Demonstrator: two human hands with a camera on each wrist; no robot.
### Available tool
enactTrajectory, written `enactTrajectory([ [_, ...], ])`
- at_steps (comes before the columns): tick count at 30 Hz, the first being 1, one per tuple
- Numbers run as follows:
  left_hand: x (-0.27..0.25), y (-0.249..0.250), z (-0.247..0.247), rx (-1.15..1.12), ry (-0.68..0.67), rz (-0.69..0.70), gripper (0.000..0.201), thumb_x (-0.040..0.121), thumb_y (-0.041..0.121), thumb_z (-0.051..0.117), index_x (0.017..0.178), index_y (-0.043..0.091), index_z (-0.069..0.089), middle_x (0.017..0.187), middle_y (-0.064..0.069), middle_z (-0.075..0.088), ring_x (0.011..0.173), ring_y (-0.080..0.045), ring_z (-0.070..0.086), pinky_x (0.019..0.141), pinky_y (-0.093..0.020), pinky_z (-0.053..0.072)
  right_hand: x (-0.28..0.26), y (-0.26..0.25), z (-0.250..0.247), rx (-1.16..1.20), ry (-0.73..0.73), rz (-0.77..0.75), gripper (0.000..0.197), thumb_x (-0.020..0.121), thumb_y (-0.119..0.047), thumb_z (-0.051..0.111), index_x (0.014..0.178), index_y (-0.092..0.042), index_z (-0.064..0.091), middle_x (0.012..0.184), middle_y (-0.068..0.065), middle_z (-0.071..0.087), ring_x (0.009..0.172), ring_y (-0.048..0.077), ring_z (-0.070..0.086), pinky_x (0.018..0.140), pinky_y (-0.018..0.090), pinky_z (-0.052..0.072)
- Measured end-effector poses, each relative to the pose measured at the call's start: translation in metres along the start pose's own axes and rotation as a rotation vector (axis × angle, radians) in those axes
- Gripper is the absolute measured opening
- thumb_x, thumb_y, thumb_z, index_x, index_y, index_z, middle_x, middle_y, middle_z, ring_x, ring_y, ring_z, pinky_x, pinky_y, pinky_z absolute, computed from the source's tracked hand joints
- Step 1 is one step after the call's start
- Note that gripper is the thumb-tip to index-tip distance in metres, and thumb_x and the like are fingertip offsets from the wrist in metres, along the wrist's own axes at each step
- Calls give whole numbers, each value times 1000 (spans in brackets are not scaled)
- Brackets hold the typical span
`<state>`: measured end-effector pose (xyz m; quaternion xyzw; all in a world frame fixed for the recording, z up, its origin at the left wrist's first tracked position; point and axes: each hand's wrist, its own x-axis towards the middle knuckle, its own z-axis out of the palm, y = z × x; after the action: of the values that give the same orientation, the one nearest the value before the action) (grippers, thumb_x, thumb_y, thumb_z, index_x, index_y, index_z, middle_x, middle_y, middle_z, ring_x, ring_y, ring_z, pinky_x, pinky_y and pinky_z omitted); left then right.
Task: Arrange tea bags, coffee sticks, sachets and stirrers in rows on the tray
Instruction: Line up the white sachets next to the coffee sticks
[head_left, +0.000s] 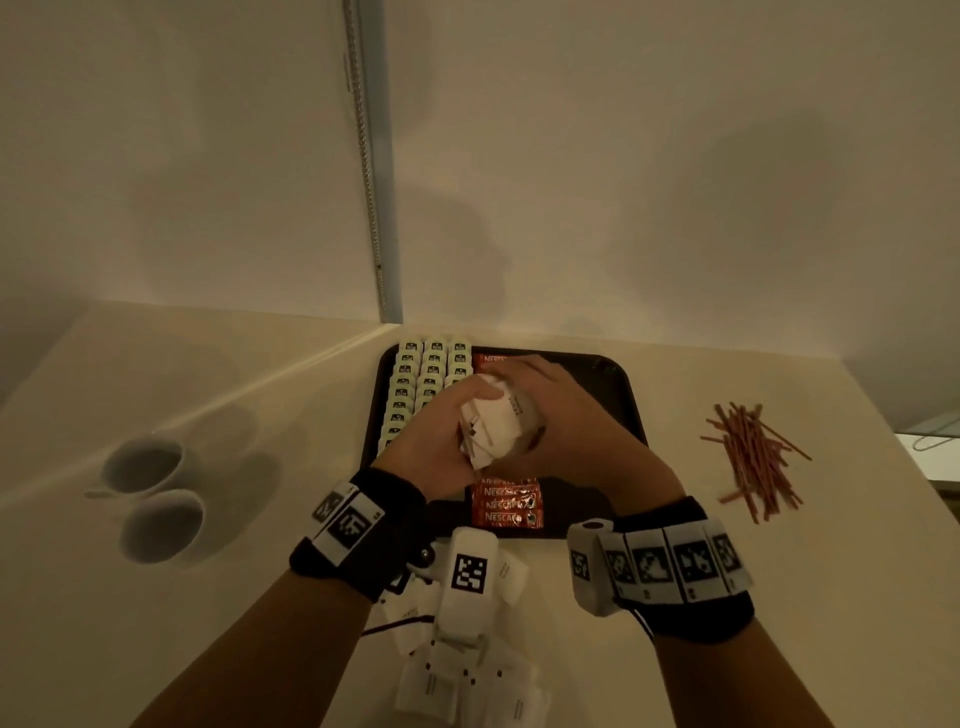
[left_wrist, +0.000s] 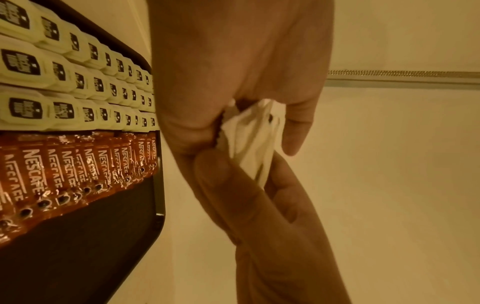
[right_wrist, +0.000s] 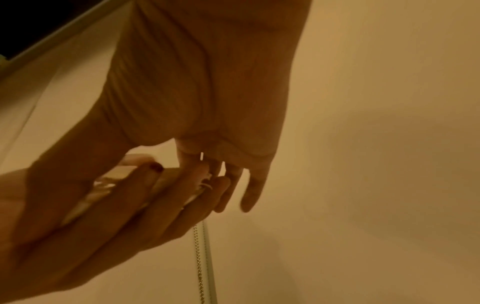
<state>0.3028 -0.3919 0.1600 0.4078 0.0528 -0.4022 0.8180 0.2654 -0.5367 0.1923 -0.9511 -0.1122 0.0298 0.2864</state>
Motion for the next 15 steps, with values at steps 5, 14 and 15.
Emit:
enactTrajectory([
  [5, 9, 1, -6, 44, 35, 41, 25, 83, 4, 58, 106, 13, 63, 83, -8, 74, 72, -19, 71, 61, -31, 55, 8, 13, 2, 247, 23, -22, 92, 58, -36, 86, 138, -21, 41, 134, -5, 38, 121, 10, 40, 102, 27, 42],
  [14, 26, 14, -14, 14, 72, 231, 43, 70, 12, 65, 112, 18, 62, 102, -10, 73, 88, -26, 68, 57, -33, 56, 22, 30, 9, 612, 271, 245, 18, 93, -23, 53, 110, -23, 58, 104, -9, 63, 91, 3, 63, 71, 17, 54],
  [15, 28, 14, -14, 26, 75, 242, 40, 70, 12, 65, 109, 19, 62, 98, -7, 74, 86, -24, 69, 58, -33, 55, 22, 30, 9, 641, 279, 253, 15, 92, -21, 53, 107, -22, 58, 102, -8, 64, 90, 3, 64, 70, 16, 54],
])
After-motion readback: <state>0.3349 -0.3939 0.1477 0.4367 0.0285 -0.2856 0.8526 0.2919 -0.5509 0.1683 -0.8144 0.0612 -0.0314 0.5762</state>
